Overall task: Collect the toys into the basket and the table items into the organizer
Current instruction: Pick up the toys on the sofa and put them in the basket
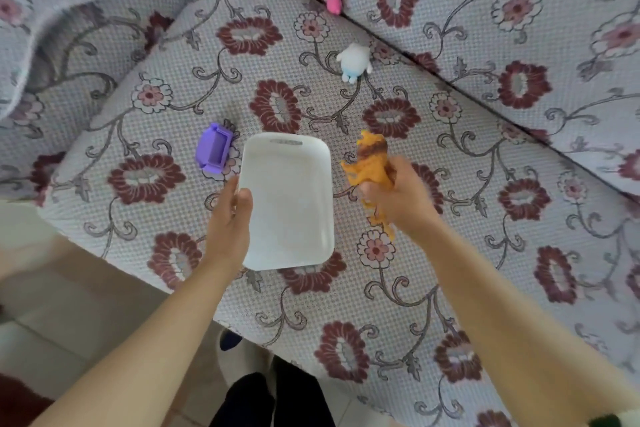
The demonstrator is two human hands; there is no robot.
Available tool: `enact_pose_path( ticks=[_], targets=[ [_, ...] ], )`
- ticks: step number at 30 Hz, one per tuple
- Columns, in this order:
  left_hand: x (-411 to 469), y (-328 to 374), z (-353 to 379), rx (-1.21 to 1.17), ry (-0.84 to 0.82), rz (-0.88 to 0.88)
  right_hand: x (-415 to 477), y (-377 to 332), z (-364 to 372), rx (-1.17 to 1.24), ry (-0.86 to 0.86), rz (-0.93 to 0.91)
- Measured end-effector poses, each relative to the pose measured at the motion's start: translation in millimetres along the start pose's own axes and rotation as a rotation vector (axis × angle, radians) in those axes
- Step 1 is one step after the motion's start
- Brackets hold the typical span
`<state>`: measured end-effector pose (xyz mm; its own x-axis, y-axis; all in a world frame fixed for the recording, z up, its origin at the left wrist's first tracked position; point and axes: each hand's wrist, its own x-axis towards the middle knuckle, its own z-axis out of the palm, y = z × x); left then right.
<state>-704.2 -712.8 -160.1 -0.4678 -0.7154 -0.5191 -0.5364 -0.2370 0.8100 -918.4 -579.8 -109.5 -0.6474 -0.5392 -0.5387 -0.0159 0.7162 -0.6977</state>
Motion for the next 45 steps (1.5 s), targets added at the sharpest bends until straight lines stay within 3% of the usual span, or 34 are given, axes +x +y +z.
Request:
enact_pose_path(
  ticks=[4, 8, 13, 22, 38, 41, 45],
  targets=[
    [-3, 14, 12, -0.055, 0.027, 0.016, -11, -44, 13, 0.114, -0.114, -0.058],
    [-8, 26, 17, -0.149, 0.038, 0.054, -9, -66, 42, 0.029, -0.178, -0.013],
    [-9, 12, 17, -0.190, 0.073, 0.084, -8, -72, 85, -0.192, -0.143, -0.029],
    [-15, 11, -1, -0.285, 0.135, 0.149, -8, -89, 148, -0.237, -0.063, -0.074],
    [-12, -21, -77, -0.454, 0.319, -0.060, -3, -136, 201, -0.345, -0.330, -0.354],
    [-8, -27, -94, -0.482, 0.343, -0.060, 3, -147, 203, -0.284, -0.276, -0.415],
    [3, -36, -121, -0.471, 0.405, -0.103, 32, -159, 196, -0.196, -0.063, -0.452]
  ],
)
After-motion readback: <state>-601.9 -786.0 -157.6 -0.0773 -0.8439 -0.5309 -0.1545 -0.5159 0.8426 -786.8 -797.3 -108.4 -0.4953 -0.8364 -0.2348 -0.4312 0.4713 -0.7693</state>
